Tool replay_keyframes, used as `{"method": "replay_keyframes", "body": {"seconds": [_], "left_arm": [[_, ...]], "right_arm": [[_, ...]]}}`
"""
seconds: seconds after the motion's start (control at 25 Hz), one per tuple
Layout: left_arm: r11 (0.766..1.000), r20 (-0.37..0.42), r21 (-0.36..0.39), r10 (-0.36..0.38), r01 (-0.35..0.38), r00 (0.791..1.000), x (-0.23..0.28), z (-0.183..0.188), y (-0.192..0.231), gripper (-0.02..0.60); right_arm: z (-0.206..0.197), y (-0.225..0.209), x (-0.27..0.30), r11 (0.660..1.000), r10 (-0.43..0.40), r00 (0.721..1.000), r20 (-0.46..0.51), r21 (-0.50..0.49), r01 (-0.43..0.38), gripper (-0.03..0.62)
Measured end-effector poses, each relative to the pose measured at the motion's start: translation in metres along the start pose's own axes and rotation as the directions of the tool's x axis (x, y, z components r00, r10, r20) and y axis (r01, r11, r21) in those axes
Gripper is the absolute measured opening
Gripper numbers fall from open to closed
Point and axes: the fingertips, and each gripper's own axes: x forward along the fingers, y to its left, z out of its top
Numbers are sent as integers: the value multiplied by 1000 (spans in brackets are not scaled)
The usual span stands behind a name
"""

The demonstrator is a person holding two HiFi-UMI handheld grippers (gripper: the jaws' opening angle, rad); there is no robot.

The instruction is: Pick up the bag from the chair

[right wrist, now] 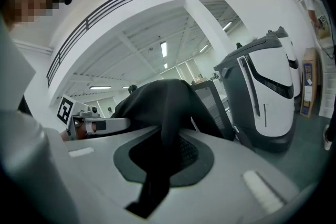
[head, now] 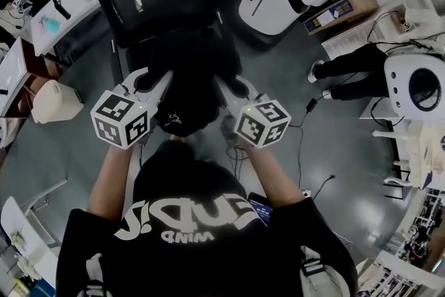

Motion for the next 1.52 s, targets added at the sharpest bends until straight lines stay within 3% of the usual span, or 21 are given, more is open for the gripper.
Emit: {"method": "replay_keyframes", "body": {"seconds": [0.4,0.96,1.52], "left_arm": [[998,10,-29,51,-50,999,-35,-50,-67,20],[1000,-50,-24,12,-13,999,-44,-139,-141,20],[1000,-39,-21,-8,7,999,-39,-152,-159,18]], "right_arm": [[-49,28,-73,994,43,997,-59,-95,-48,28],[-134,18,-149,994,0,991,-135,-112,-15,28],[-140,7,-162,990,14,985,-173,-133,-37,28]]}}
